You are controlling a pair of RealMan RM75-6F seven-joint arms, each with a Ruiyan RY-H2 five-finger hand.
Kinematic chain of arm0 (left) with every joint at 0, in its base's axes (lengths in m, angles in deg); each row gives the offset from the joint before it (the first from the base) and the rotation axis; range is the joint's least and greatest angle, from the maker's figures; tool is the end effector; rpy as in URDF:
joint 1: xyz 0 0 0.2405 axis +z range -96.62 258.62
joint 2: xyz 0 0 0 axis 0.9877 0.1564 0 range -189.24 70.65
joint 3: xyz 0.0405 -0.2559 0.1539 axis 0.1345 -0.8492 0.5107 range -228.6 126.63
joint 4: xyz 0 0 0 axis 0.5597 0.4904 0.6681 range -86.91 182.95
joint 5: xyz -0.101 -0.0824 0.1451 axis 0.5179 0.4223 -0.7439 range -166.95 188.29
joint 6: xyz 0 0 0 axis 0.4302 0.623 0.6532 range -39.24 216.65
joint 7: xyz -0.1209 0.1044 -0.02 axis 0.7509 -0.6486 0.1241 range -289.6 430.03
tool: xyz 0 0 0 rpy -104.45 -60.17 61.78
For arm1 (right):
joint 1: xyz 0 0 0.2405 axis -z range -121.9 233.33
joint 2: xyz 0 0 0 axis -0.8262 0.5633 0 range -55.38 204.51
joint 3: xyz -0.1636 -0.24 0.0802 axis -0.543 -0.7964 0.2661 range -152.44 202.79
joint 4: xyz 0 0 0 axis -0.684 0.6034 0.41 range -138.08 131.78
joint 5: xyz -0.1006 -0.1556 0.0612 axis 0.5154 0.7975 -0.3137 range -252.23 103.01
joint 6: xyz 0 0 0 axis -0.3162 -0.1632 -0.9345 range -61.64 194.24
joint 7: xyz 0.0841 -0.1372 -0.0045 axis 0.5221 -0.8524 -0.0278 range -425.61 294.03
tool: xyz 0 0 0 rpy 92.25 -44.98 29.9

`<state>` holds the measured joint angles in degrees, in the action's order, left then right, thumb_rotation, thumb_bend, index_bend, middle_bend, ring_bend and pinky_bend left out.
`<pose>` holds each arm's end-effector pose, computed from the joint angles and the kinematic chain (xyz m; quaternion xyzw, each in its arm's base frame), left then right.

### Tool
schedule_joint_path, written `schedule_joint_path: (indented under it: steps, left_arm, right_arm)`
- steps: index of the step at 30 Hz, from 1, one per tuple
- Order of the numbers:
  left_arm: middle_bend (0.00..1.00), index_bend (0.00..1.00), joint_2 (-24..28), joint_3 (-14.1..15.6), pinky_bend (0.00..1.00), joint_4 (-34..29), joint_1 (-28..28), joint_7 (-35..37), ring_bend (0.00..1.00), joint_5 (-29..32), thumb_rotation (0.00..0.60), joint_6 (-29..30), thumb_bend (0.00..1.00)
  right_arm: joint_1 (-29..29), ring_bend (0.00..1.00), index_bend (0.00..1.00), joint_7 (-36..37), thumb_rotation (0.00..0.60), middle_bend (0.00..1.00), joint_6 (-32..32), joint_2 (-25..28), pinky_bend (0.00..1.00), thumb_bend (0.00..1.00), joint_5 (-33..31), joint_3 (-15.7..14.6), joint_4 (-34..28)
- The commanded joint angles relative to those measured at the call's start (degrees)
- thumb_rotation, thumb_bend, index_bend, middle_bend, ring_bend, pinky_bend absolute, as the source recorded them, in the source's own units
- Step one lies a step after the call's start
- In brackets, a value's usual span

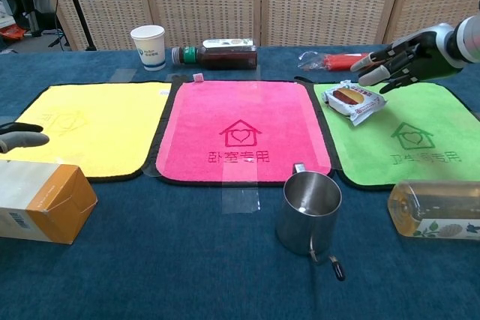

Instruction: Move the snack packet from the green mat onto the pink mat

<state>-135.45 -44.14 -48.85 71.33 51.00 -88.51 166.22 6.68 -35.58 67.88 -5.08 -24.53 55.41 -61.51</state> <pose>-0.2741 0.1757 0.0650 -0.7468 -0.3378 -0.3698 0.4376 -0.2308 -0.4954 0.0672 0.4722 -0.7759 0.3242 0.2643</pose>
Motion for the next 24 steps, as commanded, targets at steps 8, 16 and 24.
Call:
schedule_joint_path:
  steps: [8,16,24]
  left_arm:
    - [0.0,0.0,-0.09,0.14,0.0,-0.07,-0.08,-0.09,0.0,0.0,0.6,-0.26,0.07]
    - [0.0,0.0,-0.2,0.66,0.0,-0.1,-0.27,0.1,0.0,-0.63,0.6,-0.65,0.07]
    - [0.0,0.0,-0.22,0.97,0.0,-0.03,-0.32,0.34,0.0,-1.05,0.6,-0.72,0.07]
  right_arm:
    - [1.35,0.0,0.09,-1.85,0.6,0.0,2.18,-0.55,0.0,0.39,0.33,1.94,-0.11]
    - [1.89,0.0,0.09,-3.34,0.6,0.0,3.7,-0.49,0.0,0.39,0.47,3.24,-3.03]
    - [2.16,0.0,0.09,-5.52,0.6,0.0,5.36,-0.58,0.0,0.38,0.85,4.37,-6.82]
